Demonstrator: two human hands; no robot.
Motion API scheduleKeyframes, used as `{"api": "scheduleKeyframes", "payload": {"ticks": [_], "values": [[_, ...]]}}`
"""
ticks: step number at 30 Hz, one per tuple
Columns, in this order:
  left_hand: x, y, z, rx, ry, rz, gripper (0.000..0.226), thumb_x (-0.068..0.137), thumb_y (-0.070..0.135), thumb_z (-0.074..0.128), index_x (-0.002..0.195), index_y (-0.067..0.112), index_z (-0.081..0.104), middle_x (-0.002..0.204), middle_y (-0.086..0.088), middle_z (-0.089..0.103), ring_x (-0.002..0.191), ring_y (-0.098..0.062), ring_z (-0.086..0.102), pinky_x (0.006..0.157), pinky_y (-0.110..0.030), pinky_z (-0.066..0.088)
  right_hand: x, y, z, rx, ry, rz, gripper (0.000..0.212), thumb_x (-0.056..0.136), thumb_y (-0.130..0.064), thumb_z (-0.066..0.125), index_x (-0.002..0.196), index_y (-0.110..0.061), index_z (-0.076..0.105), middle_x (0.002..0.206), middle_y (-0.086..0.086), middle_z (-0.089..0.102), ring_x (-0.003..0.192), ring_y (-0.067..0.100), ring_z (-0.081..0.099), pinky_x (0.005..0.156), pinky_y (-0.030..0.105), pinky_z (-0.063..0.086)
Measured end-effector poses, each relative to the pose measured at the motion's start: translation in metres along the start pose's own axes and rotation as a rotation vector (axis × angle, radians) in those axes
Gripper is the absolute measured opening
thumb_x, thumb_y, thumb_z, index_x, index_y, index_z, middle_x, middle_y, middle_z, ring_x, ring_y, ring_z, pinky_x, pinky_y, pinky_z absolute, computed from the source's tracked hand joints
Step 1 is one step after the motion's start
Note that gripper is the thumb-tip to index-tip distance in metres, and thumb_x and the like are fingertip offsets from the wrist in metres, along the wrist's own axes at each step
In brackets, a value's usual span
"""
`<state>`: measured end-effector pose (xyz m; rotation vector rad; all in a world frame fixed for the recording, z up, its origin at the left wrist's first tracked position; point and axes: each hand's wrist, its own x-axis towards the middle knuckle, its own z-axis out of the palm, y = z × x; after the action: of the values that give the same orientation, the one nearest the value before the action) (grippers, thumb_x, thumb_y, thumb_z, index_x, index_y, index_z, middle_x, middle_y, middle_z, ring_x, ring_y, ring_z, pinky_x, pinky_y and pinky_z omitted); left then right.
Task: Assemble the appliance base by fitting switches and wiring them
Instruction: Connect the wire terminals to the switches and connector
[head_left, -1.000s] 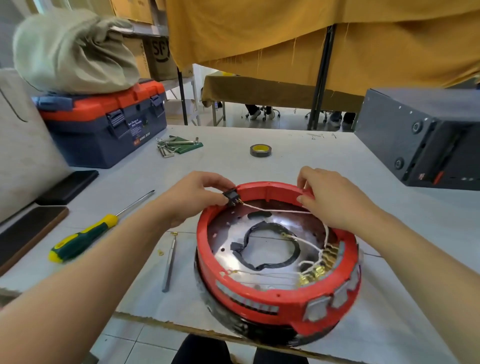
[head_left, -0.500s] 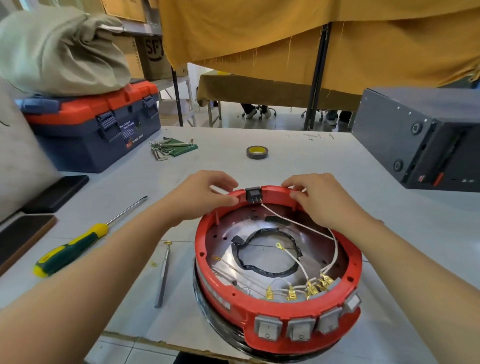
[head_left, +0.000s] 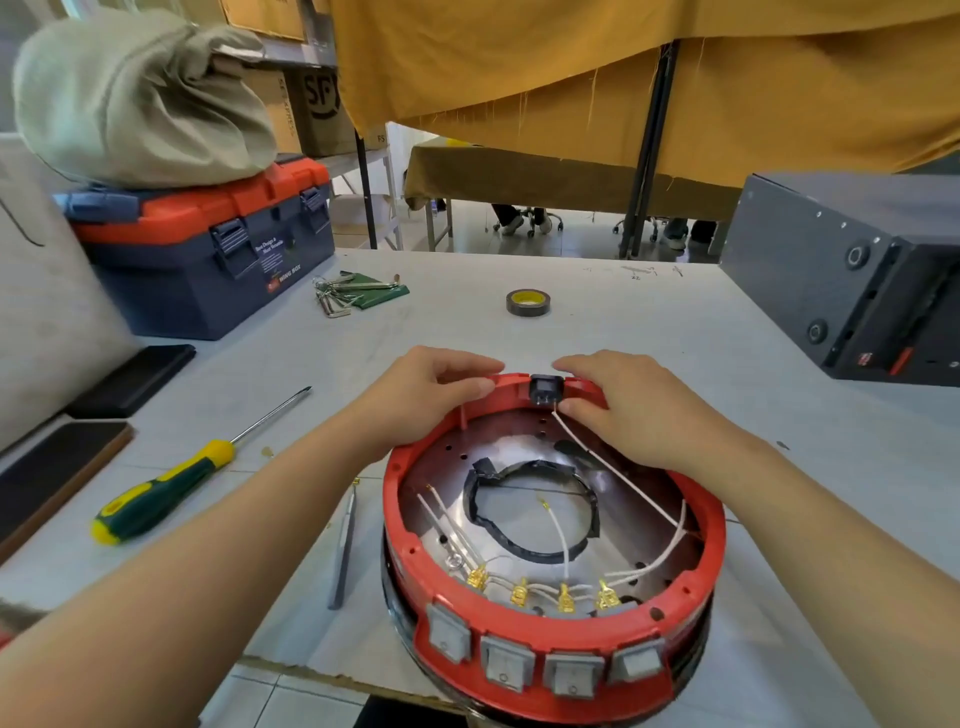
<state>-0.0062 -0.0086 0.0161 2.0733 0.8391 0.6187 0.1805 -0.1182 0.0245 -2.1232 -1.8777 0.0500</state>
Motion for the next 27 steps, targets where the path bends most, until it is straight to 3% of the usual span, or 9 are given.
{"api": "scheduleKeyframes", "payload": {"ticks": [4, 8, 13, 18, 23, 25, 27], "values": [[-0.018, -0.011, -0.035, -0.024, 0.027, -0.07, 0.017, 0.09, 0.02, 0.062, 0.099, 0.031, 0.072, 0.094, 0.016, 0.072, 0.088, 0.001, 0.065, 0.071, -0.005, 0.047, 0.005, -0.007, 0.009, -0.023, -0.068, -0.108, 0.056, 0.093, -0.045, 0.05, 0.144, -0.035, 0.029, 0.135, -0.002, 0.046, 0.123, 0.02, 0.043, 0.097, 0.039, 0.042], [-0.045, -0.032, -0.081, 0.293, 0.029, -0.158, 0.014, 0.084, 0.021, 0.07, 0.086, 0.034, 0.072, 0.087, 0.018, 0.071, 0.08, 0.001, 0.065, 0.075, -0.014, 0.047, 0.006, -0.006, 0.014, -0.082, -0.038, -0.113, 0.053, 0.094, -0.044, 0.047, 0.143, -0.038, 0.027, 0.125, -0.003, 0.049, 0.116, 0.021, 0.045, 0.089, 0.039, 0.045], [-0.069, -0.055, -0.097, 0.603, -0.15, -0.236, 0.014, 0.081, 0.023, 0.073, 0.092, 0.032, 0.072, 0.09, 0.014, 0.067, 0.083, -0.001, 0.06, 0.077, -0.019, 0.049, 0.006, -0.006, 0.017, -0.11, -0.007, -0.138, 0.054, 0.094, -0.046, 0.043, 0.145, -0.036, 0.026, 0.125, -0.003, 0.049, 0.114, 0.02, 0.046, 0.087, 0.037, 0.045], [-0.07, -0.066, -0.079, 0.623, -0.127, -0.155, 0.011, 0.079, 0.025, 0.075, 0.089, 0.025, 0.072, 0.088, 0.01, 0.063, 0.076, 0.0, 0.055, 0.066, -0.01, 0.04, 0.004, -0.005, 0.017, -0.117, 0.004, -0.152, 0.056, 0.093, -0.05, 0.042, 0.144, -0.034, 0.026, 0.123, -0.002, 0.049, 0.113, 0.02, 0.047, 0.087, 0.038, 0.046], [-0.064, -0.067, -0.071, 0.657, -0.149, -0.137, 0.008, 0.085, 0.024, 0.068, 0.08, 0.027, 0.063, 0.086, 0.008, 0.058, 0.082, -0.012, 0.054, 0.077, -0.025, 0.045, 0.004, -0.005, 0.017, -0.124, 0.004, -0.152, 0.057, 0.093, -0.049, 0.043, 0.144, -0.034, 0.026, 0.123, -0.002, 0.049, 0.114, 0.019, 0.046, 0.087, 0.038, 0.046], [-0.065, -0.066, -0.07, 0.641, -0.065, -0.074, 0.009, 0.087, 0.021, 0.066, 0.08, 0.026, 0.062, 0.084, 0.009, 0.058, 0.081, -0.012, 0.054, 0.072, -0.015, 0.041, 0.004, -0.005, 0.017, -0.123, 0.006, -0.149, 0.057, 0.092, -0.05, 0.043, 0.144, -0.034, 0.026, 0.123, -0.002, 0.049, 0.113, 0.019, 0.046, 0.087, 0.037, 0.046], [-0.066, -0.061, -0.071, 0.53, 0.126, 0.003, 0.01, 0.085, 0.016, 0.067, 0.08, 0.023, 0.063, 0.08, 0.007, 0.063, 0.076, -0.009, 0.055, 0.067, -0.006, 0.037, 0.004, -0.004, 0.017, -0.121, 0.009, -0.148, 0.057, 0.092, -0.05, 0.043, 0.144, -0.034, 0.027, 0.123, -0.002, 0.049, 0.113, 0.019, 0.047, 0.087, 0.036, 0.046]]}}
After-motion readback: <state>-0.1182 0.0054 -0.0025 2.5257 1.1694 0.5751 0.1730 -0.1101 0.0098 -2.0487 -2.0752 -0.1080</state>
